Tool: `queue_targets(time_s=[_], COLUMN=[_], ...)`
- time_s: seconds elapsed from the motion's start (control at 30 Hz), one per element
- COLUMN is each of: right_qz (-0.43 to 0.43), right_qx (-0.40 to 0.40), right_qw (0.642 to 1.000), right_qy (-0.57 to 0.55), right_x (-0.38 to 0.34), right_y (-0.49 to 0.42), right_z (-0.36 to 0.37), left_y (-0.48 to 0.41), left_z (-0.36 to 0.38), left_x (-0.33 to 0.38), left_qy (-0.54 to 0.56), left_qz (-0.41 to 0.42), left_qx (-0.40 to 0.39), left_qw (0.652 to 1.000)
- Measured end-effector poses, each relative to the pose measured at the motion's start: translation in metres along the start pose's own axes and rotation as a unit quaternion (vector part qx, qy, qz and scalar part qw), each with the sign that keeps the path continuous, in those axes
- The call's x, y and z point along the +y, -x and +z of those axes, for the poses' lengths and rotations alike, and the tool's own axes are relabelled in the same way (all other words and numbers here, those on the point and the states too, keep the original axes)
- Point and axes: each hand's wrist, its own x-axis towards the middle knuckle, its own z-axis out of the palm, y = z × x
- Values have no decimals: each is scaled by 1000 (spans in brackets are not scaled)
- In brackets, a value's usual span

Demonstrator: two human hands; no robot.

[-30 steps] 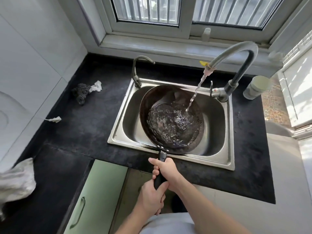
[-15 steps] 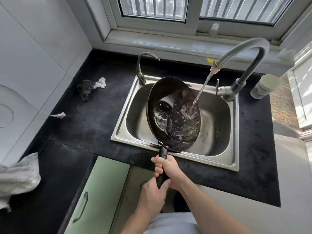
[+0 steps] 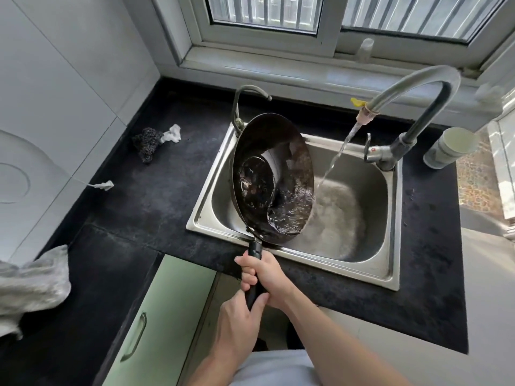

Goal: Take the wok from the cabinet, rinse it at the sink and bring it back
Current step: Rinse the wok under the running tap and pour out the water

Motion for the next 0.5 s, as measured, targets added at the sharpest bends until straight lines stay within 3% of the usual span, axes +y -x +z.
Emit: queue_targets(time_s=[0.5], right_qz=[-10], right_qx=[1], right_qw=[996], right_qy=[94], right_x=[-2], right_y=[-6], right_z=[31], left_y=[2], left_z=[-20], left_x=[-18], left_qy=[52], left_qz=[15], left_qx=[44], left_qw=[998])
